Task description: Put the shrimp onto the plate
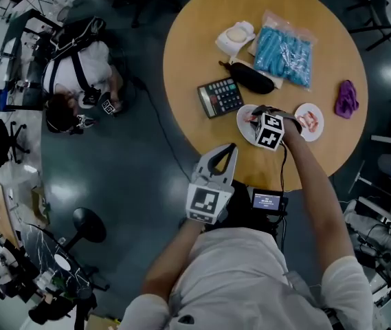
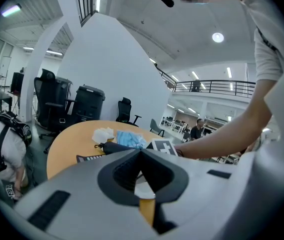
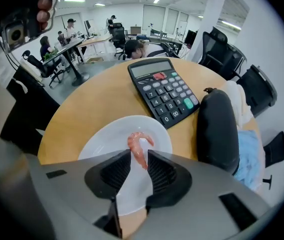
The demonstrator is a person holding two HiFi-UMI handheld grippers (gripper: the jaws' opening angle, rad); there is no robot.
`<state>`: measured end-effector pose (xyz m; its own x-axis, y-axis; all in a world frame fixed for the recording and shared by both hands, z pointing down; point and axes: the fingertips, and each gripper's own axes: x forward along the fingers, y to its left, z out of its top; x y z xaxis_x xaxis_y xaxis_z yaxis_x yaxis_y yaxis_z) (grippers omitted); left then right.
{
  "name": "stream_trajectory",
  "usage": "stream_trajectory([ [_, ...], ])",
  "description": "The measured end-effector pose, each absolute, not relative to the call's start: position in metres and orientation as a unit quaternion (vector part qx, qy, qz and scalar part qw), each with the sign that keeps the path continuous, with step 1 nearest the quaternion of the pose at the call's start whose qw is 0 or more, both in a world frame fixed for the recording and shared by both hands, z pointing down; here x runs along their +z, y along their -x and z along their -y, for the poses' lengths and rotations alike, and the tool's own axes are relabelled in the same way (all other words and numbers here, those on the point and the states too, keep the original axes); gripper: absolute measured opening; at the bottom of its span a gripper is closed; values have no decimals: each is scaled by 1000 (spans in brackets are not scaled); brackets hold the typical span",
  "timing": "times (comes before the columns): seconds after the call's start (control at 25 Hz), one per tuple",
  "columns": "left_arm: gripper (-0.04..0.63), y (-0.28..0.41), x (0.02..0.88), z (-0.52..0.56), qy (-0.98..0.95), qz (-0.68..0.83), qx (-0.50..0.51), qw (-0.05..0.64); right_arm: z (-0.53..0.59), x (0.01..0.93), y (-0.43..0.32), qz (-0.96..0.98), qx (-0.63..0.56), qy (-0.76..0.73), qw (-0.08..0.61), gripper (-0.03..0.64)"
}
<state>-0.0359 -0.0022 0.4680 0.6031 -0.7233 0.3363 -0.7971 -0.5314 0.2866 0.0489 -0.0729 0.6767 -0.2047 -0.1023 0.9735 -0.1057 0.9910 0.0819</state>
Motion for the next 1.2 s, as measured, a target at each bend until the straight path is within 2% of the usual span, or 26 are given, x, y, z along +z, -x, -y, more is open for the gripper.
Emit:
stream_trajectory([
  [0.16, 8, 36, 473, 2, -871, 437, 89, 206, 67, 679, -46, 768, 0, -41, 639, 66],
  [0.32, 8, 34, 473, 1, -871, 437, 89, 207, 66, 679, -45, 772, -5, -56, 633, 60],
  [0.6, 8, 33, 475, -9, -879, 422, 95, 202, 54, 642, -53, 803, 36, -145, 576, 58],
  [0.76, 8, 2, 468, -13, -887, 407, 98, 197, 35, 625, -125, 801, 81, -215, 552, 58],
  [0.96, 8, -38, 461, -20, -894, 389, 107, 195, 9, 633, -228, 773, 135, -263, 562, 58],
  [1.2, 8, -65, 464, -23, -885, 403, 120, 200, 18, 652, -272, 765, 155, -243, 576, 58],
])
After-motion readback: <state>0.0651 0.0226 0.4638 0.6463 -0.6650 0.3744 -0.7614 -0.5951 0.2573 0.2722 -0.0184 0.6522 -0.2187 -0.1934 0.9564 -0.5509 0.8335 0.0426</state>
